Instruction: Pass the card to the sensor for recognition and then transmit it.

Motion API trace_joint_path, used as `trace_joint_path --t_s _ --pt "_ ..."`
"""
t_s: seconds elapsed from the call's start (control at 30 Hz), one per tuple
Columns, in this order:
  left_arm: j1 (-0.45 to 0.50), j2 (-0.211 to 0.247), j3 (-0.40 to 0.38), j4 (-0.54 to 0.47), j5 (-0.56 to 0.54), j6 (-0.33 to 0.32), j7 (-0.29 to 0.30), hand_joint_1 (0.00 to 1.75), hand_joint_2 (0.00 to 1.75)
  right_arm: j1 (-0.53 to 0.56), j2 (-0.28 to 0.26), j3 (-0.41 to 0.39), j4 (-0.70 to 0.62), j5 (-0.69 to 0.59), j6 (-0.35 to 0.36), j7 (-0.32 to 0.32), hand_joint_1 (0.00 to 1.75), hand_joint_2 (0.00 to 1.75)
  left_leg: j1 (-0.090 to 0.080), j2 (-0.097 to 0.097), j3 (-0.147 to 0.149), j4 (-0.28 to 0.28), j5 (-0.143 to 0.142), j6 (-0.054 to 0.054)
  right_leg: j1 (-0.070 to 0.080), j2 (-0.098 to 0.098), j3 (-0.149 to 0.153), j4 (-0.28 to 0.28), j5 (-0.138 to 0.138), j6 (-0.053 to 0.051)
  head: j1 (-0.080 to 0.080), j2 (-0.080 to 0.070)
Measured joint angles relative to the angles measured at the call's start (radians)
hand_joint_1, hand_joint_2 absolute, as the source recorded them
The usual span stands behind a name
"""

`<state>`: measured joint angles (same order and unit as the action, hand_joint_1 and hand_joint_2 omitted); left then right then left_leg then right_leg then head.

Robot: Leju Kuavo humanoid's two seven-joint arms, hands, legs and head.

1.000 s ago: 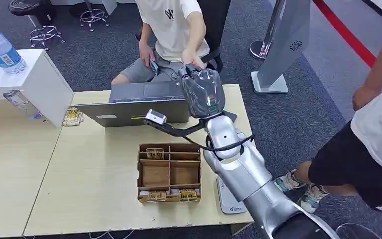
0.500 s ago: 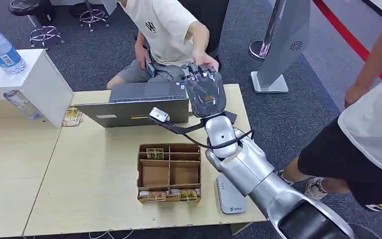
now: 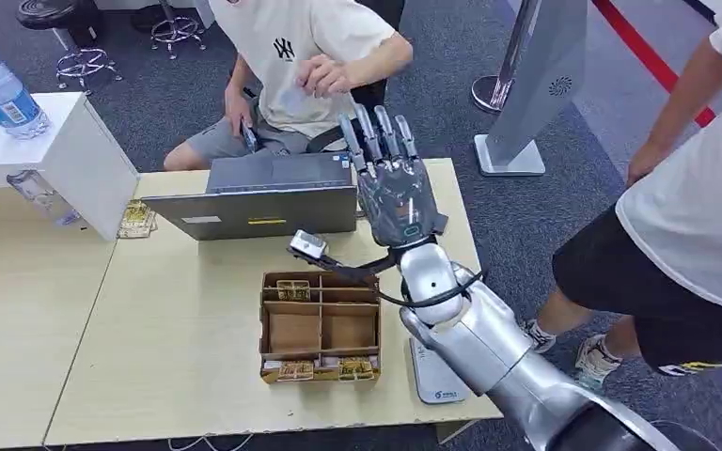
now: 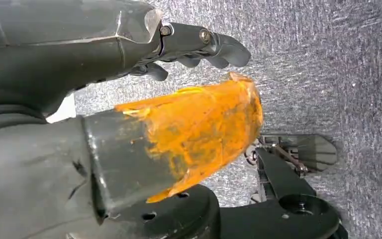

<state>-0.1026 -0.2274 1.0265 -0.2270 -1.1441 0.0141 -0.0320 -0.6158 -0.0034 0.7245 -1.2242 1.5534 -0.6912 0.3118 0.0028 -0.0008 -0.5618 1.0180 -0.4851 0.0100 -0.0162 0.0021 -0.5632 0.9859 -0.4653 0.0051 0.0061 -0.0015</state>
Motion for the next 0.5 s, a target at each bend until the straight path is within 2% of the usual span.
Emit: trace_joint_path --t_s 0.13,0.27,0.5 --pt "0.005 0.0 0.0 0.0 0.011 0.007 -0.003 0.0 0.0 0.125 0.0 -0.06 -0.155 0.0 -0.002 -0.095 0.0 1.75 0.0 0.0 0.0 0.0 -0.001 0.0 0.0 0.0 0.0 0.0 -0.001 0.0 0.0 0.0" --pt "0.008 0.0 0.002 0.0 0.027 0.015 -0.011 0.0 0.0 0.268 0.019 -0.114 -0.302 0.0 -0.002 -0.231 0.0 1.75 0.0 -0.001 0.0 0.0 -0.001 0.0 0.0 0.0 0.0 0.0 -0.001 0.0 -0.001 0.0" --pt "0.008 0.0 0.011 0.0 0.052 0.029 -0.018 0.0 0.0 0.455 0.039 -0.137 -0.474 -0.002 -0.001 -0.313 0.0 1.75 0.0 0.0 0.0 0.0 -0.001 0.0 0.0 -0.001 0.0 0.0 -0.001 0.0 0.0 0.0"
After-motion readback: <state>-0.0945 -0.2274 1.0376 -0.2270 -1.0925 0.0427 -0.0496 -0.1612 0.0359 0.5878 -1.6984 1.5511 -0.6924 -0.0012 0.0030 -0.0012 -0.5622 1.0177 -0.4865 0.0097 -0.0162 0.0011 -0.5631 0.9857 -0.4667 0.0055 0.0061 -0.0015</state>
